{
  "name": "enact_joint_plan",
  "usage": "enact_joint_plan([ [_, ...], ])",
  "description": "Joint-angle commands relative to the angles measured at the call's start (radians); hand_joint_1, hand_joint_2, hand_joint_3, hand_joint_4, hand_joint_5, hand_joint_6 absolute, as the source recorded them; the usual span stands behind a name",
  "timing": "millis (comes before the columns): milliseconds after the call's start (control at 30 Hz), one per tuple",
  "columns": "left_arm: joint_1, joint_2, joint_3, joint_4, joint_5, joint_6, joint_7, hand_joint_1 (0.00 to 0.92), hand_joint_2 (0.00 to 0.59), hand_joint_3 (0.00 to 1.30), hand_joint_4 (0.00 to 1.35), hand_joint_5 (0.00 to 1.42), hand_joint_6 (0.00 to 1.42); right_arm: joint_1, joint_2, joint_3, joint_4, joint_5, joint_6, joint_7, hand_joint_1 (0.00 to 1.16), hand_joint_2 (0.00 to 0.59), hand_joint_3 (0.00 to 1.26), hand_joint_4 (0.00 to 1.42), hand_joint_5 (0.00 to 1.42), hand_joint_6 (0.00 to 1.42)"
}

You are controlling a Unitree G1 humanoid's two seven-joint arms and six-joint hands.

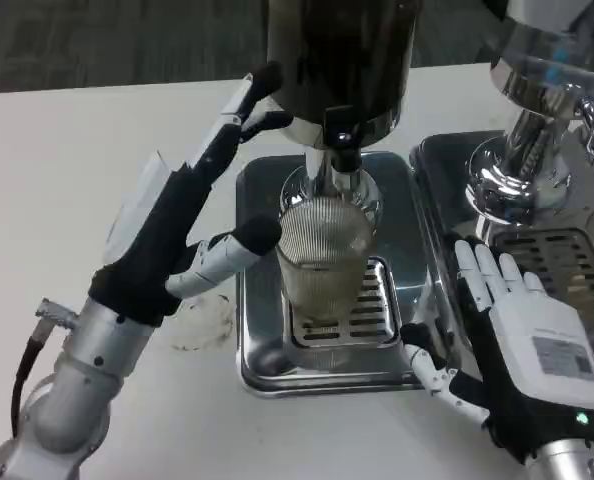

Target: Grasp the cup under the faucet to collect the drink, then remove the cup.

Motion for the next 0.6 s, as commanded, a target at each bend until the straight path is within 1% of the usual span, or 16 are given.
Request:
enact_joint_plan([
  [33, -0.064, -0.035, 0.033, 0.03, -0.03, 0.027, -0.092, 0.0, 0.113, 0.08, 0.0, 0.2, 0.15, 0.007, 0.008, -0.007, 0.005, 0.005, 0.001, -0.021, 0.26, 0.39, 0.0, 0.0, 0.0, 0.03],
  [133, -0.105, -0.059, 0.048, 0.066, -0.048, 0.041, -0.151, 0.0, 0.114, 0.12, 0.0, 0.22, 0.16, 0.011, 0.012, -0.006, 0.002, 0.002, 0.005, -0.024, 0.26, 0.39, 0.0, 0.0, 0.0, 0.03],
  [300, -0.138, -0.087, 0.064, 0.079, -0.036, 0.031, -0.21, 0.0, 0.116, 0.15, 0.02, 0.24, 0.17, 0.024, 0.021, -0.01, -0.005, -0.003, 0.013, -0.032, 0.25, 0.393, 0.0, 0.0, 0.0, 0.03],
  [400, -0.137, -0.098, 0.066, 0.072, -0.032, 0.025, -0.238, 0.0, 0.117, 0.17, 0.06, 0.26, 0.19, 0.032, 0.029, -0.012, -0.008, -0.005, 0.018, -0.038, 0.25, 0.394, 0.0, 0.0, 0.0, 0.03],
  [600, -0.106, -0.111, 0.063, 0.037, 0.013, 0.008, -0.249, 0.0, 0.118, 0.19, 0.08, 0.27, 0.19, 0.032, 0.033, -0.013, -0.002, -0.002, 0.016, -0.044, 0.25, 0.391, 0.0, 0.0, 0.0, 0.03],
])
